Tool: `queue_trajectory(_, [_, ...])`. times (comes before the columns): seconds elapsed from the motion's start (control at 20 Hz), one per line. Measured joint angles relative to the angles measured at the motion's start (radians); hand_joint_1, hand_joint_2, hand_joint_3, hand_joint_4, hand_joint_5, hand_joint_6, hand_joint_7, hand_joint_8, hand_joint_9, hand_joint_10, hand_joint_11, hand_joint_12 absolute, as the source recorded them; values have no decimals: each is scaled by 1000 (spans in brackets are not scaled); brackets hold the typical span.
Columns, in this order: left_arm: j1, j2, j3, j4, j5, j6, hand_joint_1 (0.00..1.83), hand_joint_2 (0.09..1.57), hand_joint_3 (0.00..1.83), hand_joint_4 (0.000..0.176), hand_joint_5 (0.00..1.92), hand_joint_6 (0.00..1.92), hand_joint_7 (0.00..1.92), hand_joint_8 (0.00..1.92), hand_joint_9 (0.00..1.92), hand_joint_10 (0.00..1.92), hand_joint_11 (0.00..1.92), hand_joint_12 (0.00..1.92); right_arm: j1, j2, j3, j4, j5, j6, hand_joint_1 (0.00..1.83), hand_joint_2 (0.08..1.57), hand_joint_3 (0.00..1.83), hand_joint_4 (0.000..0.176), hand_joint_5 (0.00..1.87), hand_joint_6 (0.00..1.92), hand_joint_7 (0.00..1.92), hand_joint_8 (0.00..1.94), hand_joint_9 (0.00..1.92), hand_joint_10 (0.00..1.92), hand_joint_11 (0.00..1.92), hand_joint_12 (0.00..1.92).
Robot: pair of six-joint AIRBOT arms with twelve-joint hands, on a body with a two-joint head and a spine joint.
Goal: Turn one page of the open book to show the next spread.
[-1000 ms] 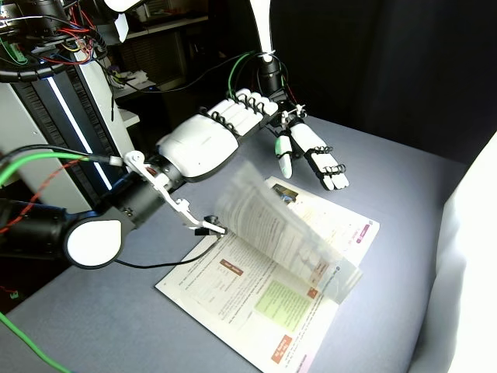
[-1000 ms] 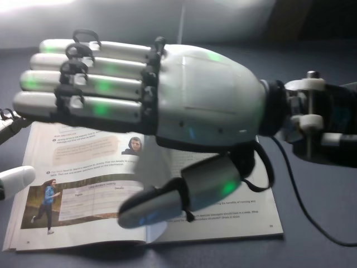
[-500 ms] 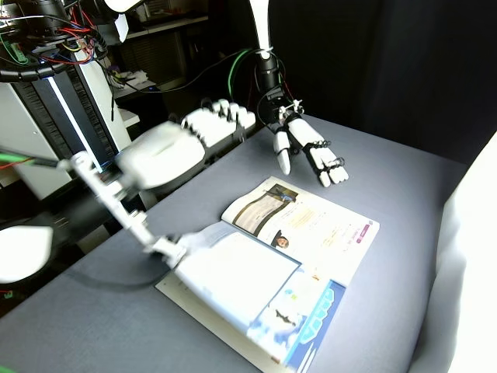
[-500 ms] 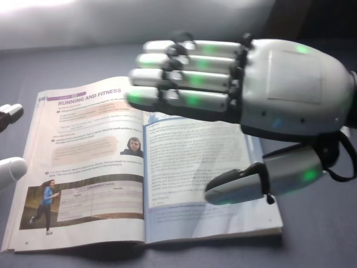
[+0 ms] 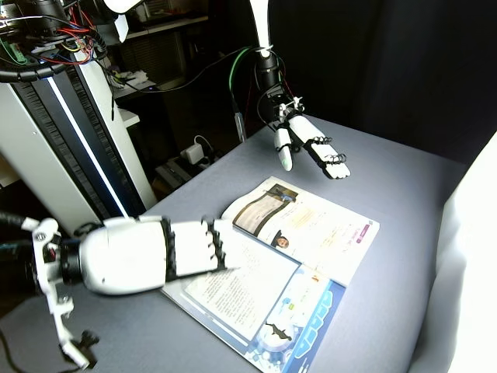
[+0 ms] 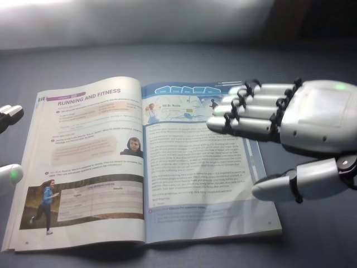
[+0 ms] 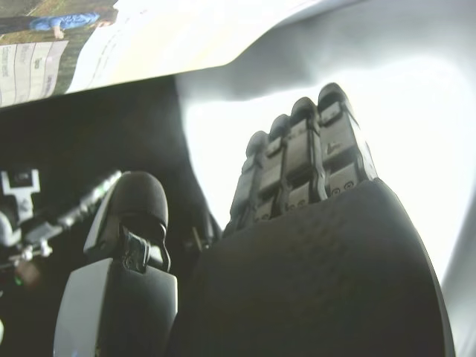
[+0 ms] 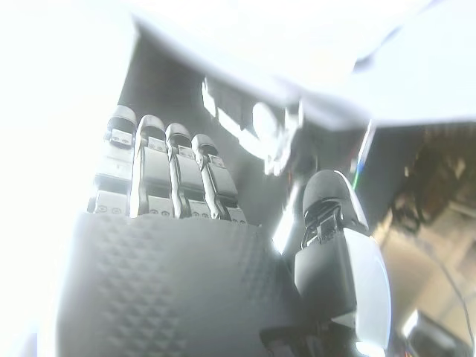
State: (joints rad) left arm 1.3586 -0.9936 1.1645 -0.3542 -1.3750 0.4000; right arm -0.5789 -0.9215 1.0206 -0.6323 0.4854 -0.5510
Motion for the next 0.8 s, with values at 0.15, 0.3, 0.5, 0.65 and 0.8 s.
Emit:
queue_trajectory(0.15, [1, 0, 0, -2, 10, 0, 275, 1393, 1, 0, 23, 1, 0, 0, 0, 0, 0, 0, -24, -37, 29, 2, -53, 0, 0, 1219, 23, 0, 0, 0, 0, 0, 0, 0, 0, 0])
queue_trajectory(0.3, [1, 0, 0, 7, 16, 0, 273, 1392, 0, 0, 27, 3, 0, 0, 0, 0, 0, 0, -47, -61, 49, 2, -109, 0, 0, 1202, 13, 0, 0, 0, 0, 0, 0, 0, 0, 0])
queue_trajectory(0.5, [1, 0, 0, 5, 20, 0, 249, 1391, 0, 0, 27, 3, 0, 0, 0, 0, 0, 0, -71, -66, 52, 4, -148, 1, 0, 1205, 12, 0, 0, 0, 0, 0, 0, 0, 0, 0])
queue_trajectory(0.65, [1, 0, 0, 5, 21, 0, 229, 1392, 0, 1, 21, 0, 0, 0, 0, 0, 0, 0, -87, -80, 61, 6, -156, 5, 0, 1211, 13, 0, 0, 0, 0, 0, 0, 0, 0, 0])
queue_trajectory(0.8, [1, 0, 0, 5, 22, 0, 283, 1381, 0, 1, 35, 5, 0, 0, 0, 0, 0, 0, -100, -106, 74, 8, -161, 13, 0, 1207, 9, 0, 0, 0, 0, 0, 0, 0, 0, 0])
